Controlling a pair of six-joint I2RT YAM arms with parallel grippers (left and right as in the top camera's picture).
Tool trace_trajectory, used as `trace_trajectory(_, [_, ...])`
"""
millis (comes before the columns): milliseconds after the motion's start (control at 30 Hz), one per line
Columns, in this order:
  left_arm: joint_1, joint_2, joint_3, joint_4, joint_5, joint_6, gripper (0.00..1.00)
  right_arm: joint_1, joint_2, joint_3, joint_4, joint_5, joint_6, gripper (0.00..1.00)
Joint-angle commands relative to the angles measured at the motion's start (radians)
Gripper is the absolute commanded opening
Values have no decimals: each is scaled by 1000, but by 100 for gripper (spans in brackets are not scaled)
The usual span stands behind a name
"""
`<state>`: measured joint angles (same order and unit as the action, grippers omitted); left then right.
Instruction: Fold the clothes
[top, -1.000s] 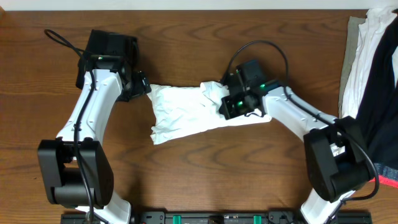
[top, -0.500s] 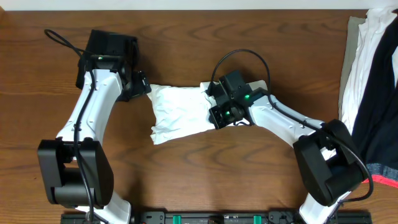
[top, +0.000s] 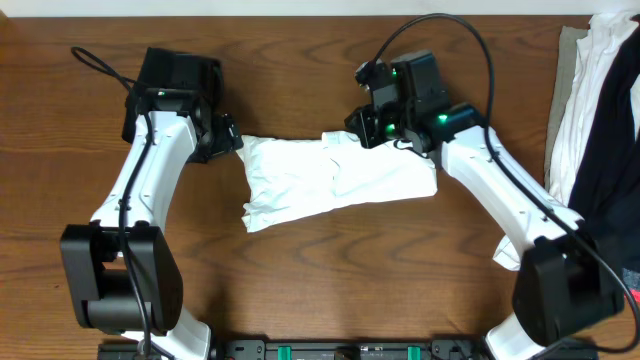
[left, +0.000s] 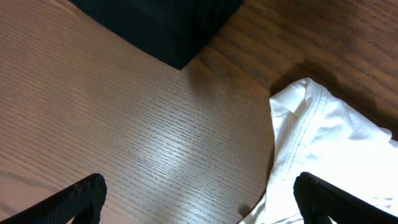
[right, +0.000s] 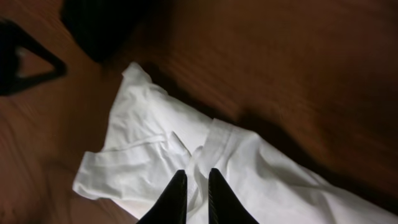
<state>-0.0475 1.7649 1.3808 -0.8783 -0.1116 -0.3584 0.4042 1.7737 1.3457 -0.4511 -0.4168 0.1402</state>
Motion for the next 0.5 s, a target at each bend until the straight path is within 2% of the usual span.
trace_trajectory(0, [3, -21, 6, -2, -2, 5, 98, 7, 76, -13, -4, 24, -6, 9])
trace_trajectory(300, [3, -21, 2, -2, -2, 5, 98, 39, 293, -13, 101, 19, -6, 7])
trace_trajectory(467, [3, -21, -1, -2, -1, 2, 98, 50, 341, -12, 159, 16, -6, 9])
